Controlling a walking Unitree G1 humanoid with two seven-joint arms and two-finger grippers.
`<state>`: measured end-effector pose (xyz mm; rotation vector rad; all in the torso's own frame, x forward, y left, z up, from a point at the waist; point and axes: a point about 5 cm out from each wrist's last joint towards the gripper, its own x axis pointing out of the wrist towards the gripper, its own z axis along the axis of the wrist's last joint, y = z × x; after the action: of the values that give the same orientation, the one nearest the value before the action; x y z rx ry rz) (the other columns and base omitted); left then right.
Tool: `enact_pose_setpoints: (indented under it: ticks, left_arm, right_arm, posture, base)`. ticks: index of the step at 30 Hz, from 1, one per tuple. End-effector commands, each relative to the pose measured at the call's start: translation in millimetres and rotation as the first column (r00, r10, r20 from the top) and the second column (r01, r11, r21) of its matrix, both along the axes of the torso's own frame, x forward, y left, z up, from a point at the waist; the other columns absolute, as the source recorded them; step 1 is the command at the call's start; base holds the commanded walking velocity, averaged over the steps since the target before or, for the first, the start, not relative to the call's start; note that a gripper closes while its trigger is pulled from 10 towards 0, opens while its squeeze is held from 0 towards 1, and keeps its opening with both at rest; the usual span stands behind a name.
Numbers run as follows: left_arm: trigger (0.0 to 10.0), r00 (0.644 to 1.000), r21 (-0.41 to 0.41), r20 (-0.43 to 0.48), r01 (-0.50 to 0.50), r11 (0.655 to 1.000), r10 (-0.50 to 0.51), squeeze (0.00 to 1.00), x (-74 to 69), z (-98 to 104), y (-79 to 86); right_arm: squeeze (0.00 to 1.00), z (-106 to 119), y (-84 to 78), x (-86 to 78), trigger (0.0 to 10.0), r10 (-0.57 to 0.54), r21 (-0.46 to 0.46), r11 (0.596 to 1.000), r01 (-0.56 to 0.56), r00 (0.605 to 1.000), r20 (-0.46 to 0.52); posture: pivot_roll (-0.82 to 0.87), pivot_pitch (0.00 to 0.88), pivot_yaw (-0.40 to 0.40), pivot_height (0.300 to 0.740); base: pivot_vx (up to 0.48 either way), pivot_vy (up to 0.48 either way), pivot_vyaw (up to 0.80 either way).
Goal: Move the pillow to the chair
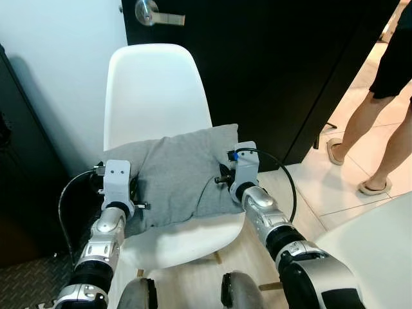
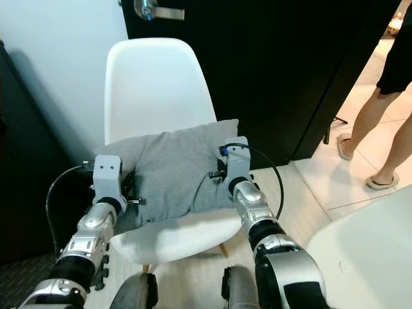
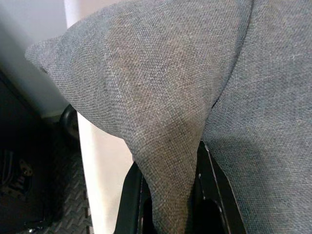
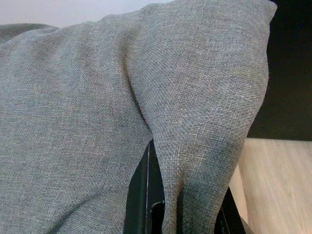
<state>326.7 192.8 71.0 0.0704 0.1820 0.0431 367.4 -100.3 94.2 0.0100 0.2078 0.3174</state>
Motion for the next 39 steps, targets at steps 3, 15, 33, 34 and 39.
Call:
enact_pose_setpoints:
  ticks: [3,15,33,34,39]
  left_arm:
    - [10.0,0.999,0.042,0.043,-0.015,0.999,0.013,0.00,5.7,12.2,7.0]
    - [10.0,1.000,0.058,0.021,-0.007,0.998,0.006,0.00,8.8,11.9,5.8]
    - [10.0,0.987,0.115,0.124,-0.115,0.987,0.100,1.00,13.4,32.0,20.8]
    - [10.0,0.987,0.115,0.124,-0.115,0.987,0.100,1.00,13.4,32.0,20.8]
    - [10.0,0.982,0.099,0.046,-0.184,0.978,0.181,1.00,1.2,14.6,25.0]
  right_arm:
    - [0.00,2.0,3.8,1.8,10.0,0.037,-0.012,0.999,-0.037,0.999,-0.018]
    - [0.00,2.9,10.6,2.4,10.0,0.079,-0.036,0.996,-0.081,0.996,-0.041]
    - [1.00,16.2,14.4,7.8,10.0,0.093,0.006,0.996,-0.093,0.996,0.015]
    - [1.00,16.2,14.4,7.8,10.0,0.093,0.006,0.996,-0.093,0.996,0.015]
    - [0.00,12.5,-4.3,10.0,10.0,-0.037,-0.089,0.995,0.038,0.999,0.013]
  posture:
    - [0.06,0.103,-0.145,0.610]
    - [0.05,0.158,-0.139,0.600]
    - [0.05,0.124,-0.140,0.600]
    - [0.05,0.124,-0.140,0.600]
    - [0.06,0.102,-0.141,0.600]
  base:
    - [0.000,0.000,0.00]
    - [0.000,0.000,0.00]
    - [0.000,0.000,0.00]
    - [0.000,0.000,0.00]
    - [0.000,0.000,0.00]
